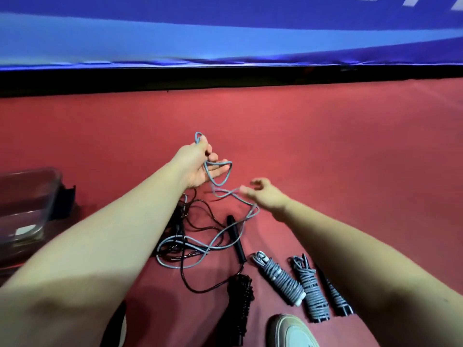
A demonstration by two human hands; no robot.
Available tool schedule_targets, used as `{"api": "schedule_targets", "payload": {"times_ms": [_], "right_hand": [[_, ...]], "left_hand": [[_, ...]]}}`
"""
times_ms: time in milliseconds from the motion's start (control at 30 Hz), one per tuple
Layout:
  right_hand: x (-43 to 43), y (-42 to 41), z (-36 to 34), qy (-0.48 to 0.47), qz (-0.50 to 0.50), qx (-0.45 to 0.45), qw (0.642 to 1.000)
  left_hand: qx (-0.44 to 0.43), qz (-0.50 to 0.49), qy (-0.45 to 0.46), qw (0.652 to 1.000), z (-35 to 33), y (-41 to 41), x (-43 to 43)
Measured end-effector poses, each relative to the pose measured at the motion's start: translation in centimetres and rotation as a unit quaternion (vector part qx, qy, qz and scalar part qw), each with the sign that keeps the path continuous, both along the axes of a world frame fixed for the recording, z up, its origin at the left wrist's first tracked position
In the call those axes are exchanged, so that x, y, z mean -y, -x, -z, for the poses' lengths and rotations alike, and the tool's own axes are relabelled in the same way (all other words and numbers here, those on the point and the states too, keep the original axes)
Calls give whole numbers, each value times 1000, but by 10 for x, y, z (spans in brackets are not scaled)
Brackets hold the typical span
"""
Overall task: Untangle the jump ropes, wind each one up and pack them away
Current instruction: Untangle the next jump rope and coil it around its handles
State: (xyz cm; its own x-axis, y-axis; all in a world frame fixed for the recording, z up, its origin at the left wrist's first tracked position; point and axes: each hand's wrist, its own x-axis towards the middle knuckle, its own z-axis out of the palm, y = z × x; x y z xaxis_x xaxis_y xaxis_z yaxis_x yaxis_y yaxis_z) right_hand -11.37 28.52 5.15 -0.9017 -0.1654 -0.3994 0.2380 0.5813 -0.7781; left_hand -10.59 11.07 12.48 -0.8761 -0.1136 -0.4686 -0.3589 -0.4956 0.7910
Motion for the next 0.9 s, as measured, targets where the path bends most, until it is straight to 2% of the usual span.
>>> {"api": "schedule_targets", "payload": {"times_ms": [67, 133, 167, 267, 400, 467, 633, 733, 900], "right_hand": [[7, -14, 16, -119, -173, 12, 978], [16, -26, 29, -262, -333, -59, 904], [20, -30, 34, -298, -381, -96, 870], [32, -40, 57, -353, -442, -134, 814], [48, -47, 81, -439, -497, -165, 730], [55, -43, 86, -474, -507, -173, 699], [67, -41, 96, -492, -508, -204, 678], [70, -47, 102, -499, -509, -188, 676], [68, -44, 90, -445, -494, -215, 715]], "left_hand": [[-11, 11, 17, 1000, -5, 3, 1], [-23, 35, 35, 999, -10, 5, 3], [-27, 48, 39, 998, -12, 5, 3], [-25, 64, 36, 997, -15, 2, 0], [6, 33, 31, 999, 6, 0, -2], [31, 34, 66, 997, 21, -1, 3], [99, 47, 220, 969, 72, -8, 41], [93, 62, 256, 960, 85, -14, 64], [54, 59, 403, 912, 81, -24, 83]]}}
